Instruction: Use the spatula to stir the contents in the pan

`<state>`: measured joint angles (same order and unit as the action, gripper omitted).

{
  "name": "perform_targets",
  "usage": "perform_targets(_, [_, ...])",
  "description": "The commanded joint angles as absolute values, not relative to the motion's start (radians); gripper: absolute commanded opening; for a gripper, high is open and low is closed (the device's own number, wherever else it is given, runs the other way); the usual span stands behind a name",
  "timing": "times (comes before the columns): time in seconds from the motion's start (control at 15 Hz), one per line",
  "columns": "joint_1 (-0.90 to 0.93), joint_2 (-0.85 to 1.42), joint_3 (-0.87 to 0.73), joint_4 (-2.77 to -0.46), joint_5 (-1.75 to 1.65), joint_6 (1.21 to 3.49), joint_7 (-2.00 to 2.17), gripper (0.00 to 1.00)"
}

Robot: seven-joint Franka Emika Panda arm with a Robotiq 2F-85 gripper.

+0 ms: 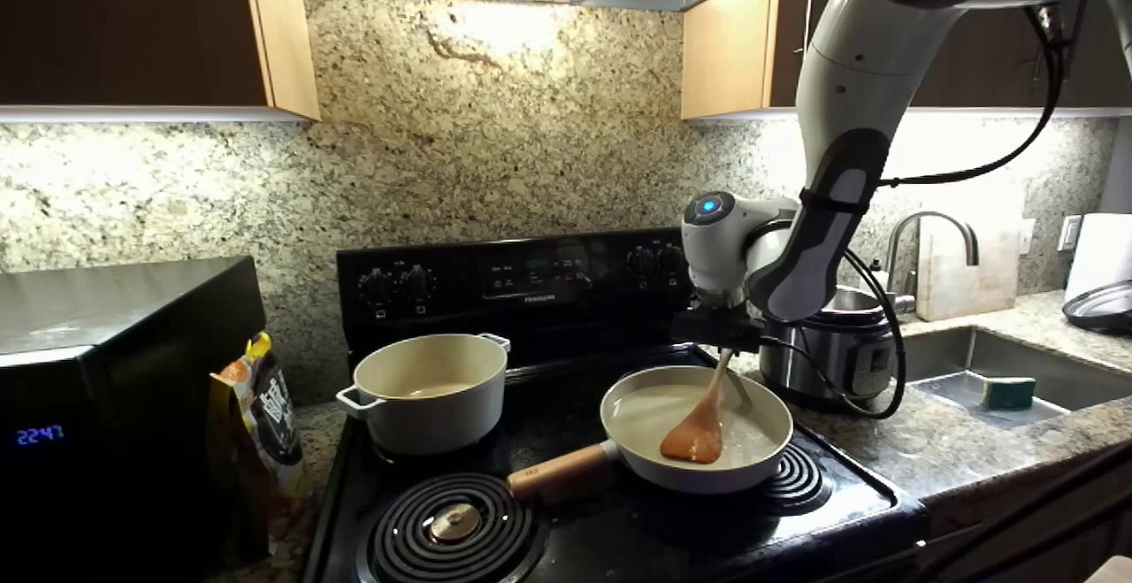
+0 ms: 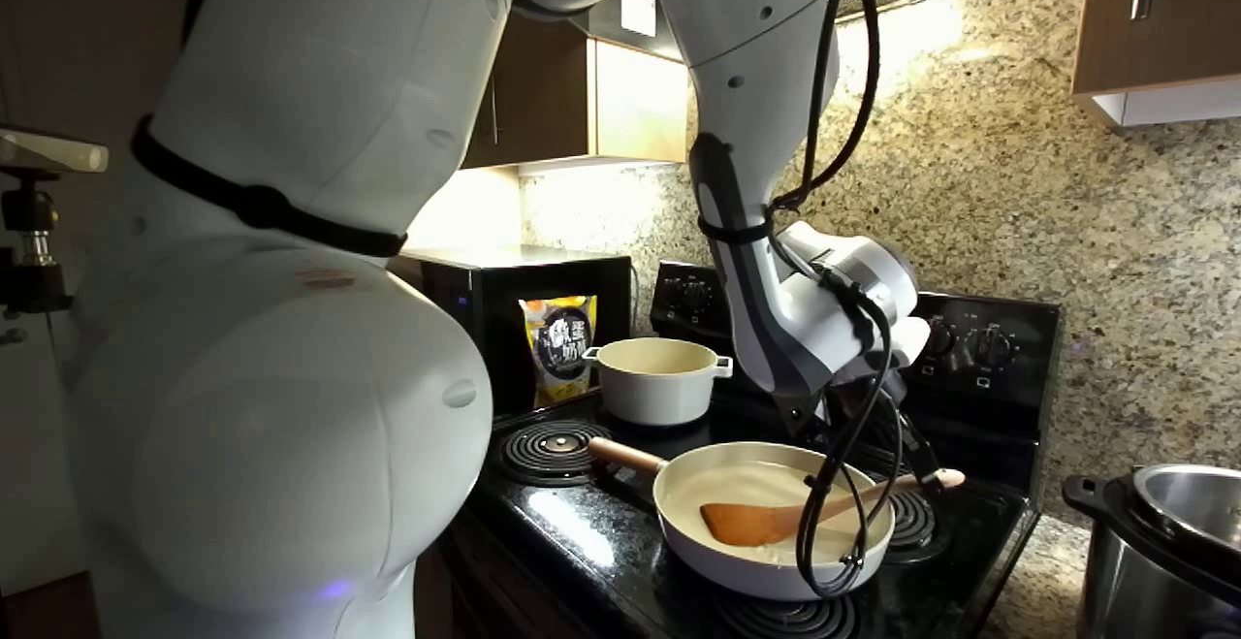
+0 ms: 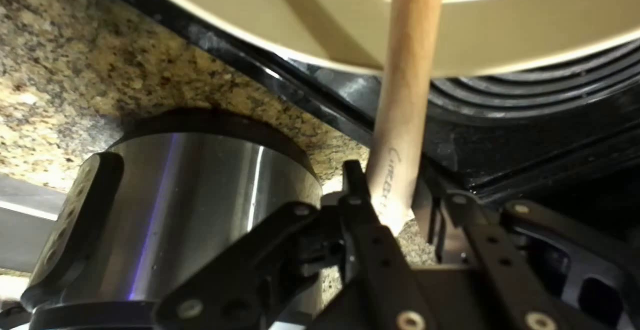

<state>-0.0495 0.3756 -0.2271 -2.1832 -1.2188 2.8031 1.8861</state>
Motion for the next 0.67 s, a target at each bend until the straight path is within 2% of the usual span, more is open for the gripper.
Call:
perform_targets(0.0, [-0.057,0.391,-0.191,-2.173,-1.169,2.824,1.840,0.12])
perform_targets(0.6, [-0.107,0.391,-0.190,-2.098,-1.177,2.836,1.769,0.12])
